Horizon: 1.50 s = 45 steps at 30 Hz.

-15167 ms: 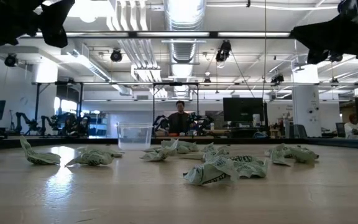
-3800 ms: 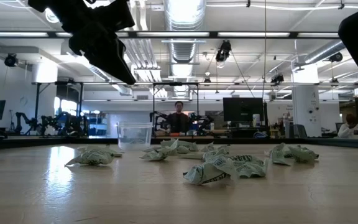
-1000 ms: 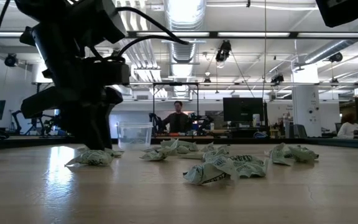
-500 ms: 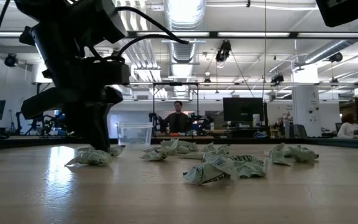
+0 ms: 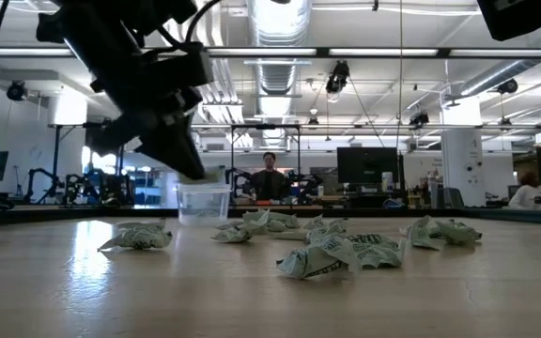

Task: Pick and place Stevia / Truvia into bins
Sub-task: Put the stevia packet into the top transparent container

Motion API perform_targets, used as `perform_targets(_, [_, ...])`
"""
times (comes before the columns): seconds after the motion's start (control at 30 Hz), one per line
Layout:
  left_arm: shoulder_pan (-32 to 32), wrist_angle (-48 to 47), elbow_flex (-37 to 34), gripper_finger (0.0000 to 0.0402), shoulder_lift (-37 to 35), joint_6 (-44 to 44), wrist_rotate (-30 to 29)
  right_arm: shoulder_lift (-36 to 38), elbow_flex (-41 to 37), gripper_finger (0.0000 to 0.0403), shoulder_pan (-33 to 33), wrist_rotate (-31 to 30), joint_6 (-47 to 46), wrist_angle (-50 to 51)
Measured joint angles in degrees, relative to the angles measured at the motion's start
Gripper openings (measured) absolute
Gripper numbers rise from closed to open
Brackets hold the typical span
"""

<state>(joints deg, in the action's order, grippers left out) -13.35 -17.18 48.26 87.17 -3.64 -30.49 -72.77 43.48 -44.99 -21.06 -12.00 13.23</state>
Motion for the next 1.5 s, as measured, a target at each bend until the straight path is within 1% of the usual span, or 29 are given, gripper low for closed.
perform_targets(0.07, [0.3,0.2,0.0,0.0,-0.9,-0.5,-3.2,0.0,0.0,0.0057,0.0,0.0,0.0,0.0])
perform_targets(0.27, [1.0,0.2,0.0,0.0,-3.0,-1.7,-9.3,0.0,0.0,0.0057,0.0,0.0,0.0,-0.1])
perform_targets(0.37, [1.9,0.2,0.0,0.0,-3.8,-1.9,-10.4,0.0,0.0,0.0057,0.0,0.0,0.0,-0.1])
perform_targets(0.47, [3.9,0.1,0.0,0.0,-3.8,-3.3,-10.5,0.0,0.0,0.0056,0.0,0.0,0.0,-0.1])
perform_targets(0.67, [9.7,0.1,-0.9,0.0,-3.2,-4.1,-10.3,0.0,0.0,0.0056,0.0,0.0,0.0,-0.1])
perform_targets(0.77, [11.4,0.2,-1.2,0.0,-3.2,-4.2,-7.9,0.0,0.0,0.0056,0.0,0.0,0.0,-0.1])
perform_targets(0.87, [11.8,0.2,-1.8,0.0,-3.2,-4.2,-6.5,0.0,0.0,0.0056,0.0,0.0,0.0,-0.1])
perform_targets(1.3, [11.8,0.2,-2.0,0.0002,-3.1,-4.2,-6.5,0.0,0.0,0.0056,0.0,0.0,0.0,-0.1])
perform_targets(1.37, [11.8,0.2,-2.0,0.001,-3.1,-4.2,-6.5,0.0,0.0,0.0056,0.0,0.0,0.0,-0.1])
perform_targets(1.5, [11.8,0.2,-2.0,0.0042,-3.1,-4.2,-6.5,0.0,0.0,0.0057,0.0,0.0,0.0,-0.1])
